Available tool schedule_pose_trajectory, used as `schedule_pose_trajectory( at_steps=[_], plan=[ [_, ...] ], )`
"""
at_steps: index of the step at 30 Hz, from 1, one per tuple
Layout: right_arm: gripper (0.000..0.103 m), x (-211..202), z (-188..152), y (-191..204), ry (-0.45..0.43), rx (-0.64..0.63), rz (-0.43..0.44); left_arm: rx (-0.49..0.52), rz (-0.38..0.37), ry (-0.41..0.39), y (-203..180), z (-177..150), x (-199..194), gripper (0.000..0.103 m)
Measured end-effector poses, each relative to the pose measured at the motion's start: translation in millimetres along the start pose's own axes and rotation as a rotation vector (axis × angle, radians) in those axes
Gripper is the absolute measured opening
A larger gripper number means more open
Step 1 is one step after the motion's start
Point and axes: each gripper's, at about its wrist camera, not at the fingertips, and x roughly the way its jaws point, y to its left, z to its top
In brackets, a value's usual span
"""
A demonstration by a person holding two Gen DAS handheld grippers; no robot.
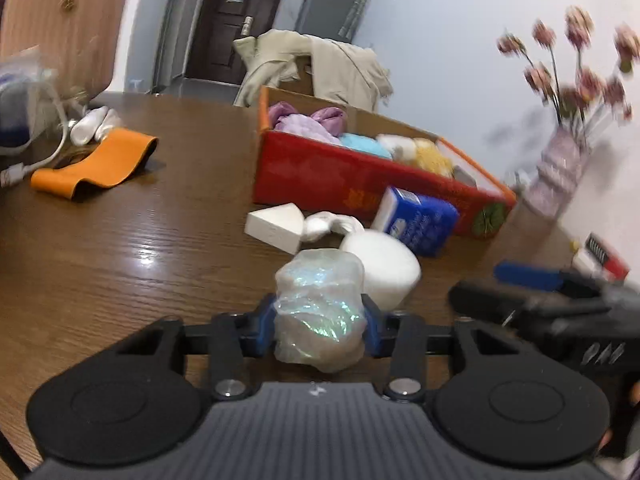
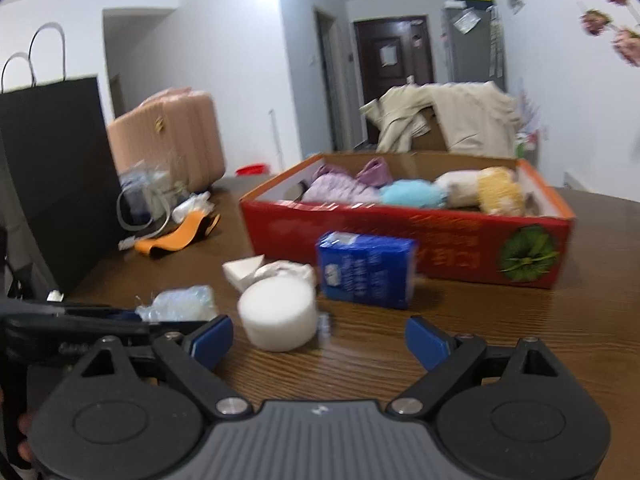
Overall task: Organize soft objects
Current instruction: 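Grasp the iridescent plastic bag with the left gripper while the right grasps the white puff, then lower the bag with the left gripper into the box while the right drops the puff there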
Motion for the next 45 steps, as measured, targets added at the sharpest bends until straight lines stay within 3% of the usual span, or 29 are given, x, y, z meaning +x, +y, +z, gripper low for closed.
schedule_pose_trajectory(
  at_steps=[4,8,11,14,21,28,32,37,40,45],
  plan=[
    [0.081,22.5,3.8,17.1,0.038,-0.039,0.027,-0.041,0.045,-0.097,9.5,3.4,-14.4,0.042],
    [0.076,45.9,12.0,30.1,0.059,-0.047,0.004,-0.084,0.091,-0.091,18.7,6.4,-13.4,0.043],
    [0.056,62.4,12.4,35.0,0.094,-0.037,-0.003,-0.087,0.102,-0.087,20.4,8.0,-13.3,0.043],
    [0.055,62.9,11.0,34.9,0.091,-0.036,-0.013,-0.081,0.096,-0.094,19.6,9.0,-14.1,0.043],
    [0.054,11.9,8.1,21.3,0.020,0.001,-0.053,0.008,0.047,-0.085,-0.7,-1.3,-14.5,0.043],
    [0.054,-70.2,-5.6,-25.1,-0.072,0.081,-0.154,0.054,-0.046,-0.090,-46.3,-12.3,-38.4,0.043],
    [0.054,-114.3,17.9,-50.9,-0.166,0.055,-0.167,0.136,-0.067,-0.153,-75.2,20.1,-57.0,0.043],
    [0.054,-145.3,86.3,-86.3,-0.269,-0.003,-0.099,0.138,-0.103,-0.185,-98.8,100.3,-54.6,0.043],
    [0.054,-131.4,133.4,-107.6,-0.276,-0.026,-0.074,0.133,-0.115,-0.146,-112.4,143.4,-22.6,0.044],
    [0.055,-58.1,183.6,-145.5,-0.146,0.010,-0.043,0.128,-0.061,-0.051,-125.3,169.1,61.3,0.044]
  ],
)
